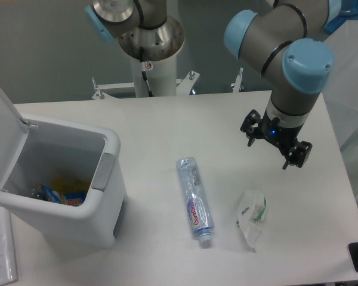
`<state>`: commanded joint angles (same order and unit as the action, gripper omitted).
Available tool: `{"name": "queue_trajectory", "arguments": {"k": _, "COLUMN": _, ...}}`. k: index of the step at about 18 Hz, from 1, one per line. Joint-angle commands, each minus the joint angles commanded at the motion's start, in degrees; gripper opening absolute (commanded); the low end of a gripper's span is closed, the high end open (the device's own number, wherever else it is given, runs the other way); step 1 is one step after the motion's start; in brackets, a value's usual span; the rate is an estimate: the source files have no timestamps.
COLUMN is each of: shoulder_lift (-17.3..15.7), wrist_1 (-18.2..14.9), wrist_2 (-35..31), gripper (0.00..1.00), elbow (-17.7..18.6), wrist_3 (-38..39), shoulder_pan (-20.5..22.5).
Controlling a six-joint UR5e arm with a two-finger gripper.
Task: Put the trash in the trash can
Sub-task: 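Move the open gripper down over the clear plastic bag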
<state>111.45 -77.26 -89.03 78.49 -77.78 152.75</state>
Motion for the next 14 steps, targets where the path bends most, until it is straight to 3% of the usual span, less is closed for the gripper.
{"name": "queue_trajectory", "arguments": {"k": 8, "shoulder_lift": 0.4, "wrist_1": 0.6, "wrist_2": 0.3, "gripper": 1.0, "elbow": 1.3, "wrist_3": 3.3, "shoulder_pan": -0.3}}
{"name": "queue_trajectory", "arguments": {"k": 10, "shoulder_lift": 0.4, "wrist_1": 4.9, "wrist_2": 1.0, "gripper": 1.0, "elbow": 3.3, "wrist_3": 5.4, "shoulder_pan": -0.5}}
{"name": "queue_trajectory", "arguments": {"k": 14, "shoulder_lift": 0.1, "wrist_1": 18.0, "wrist_2": 1.8, "gripper": 1.0, "elbow": 10.3, "wrist_3": 13.4, "shoulder_pan": -1.4}}
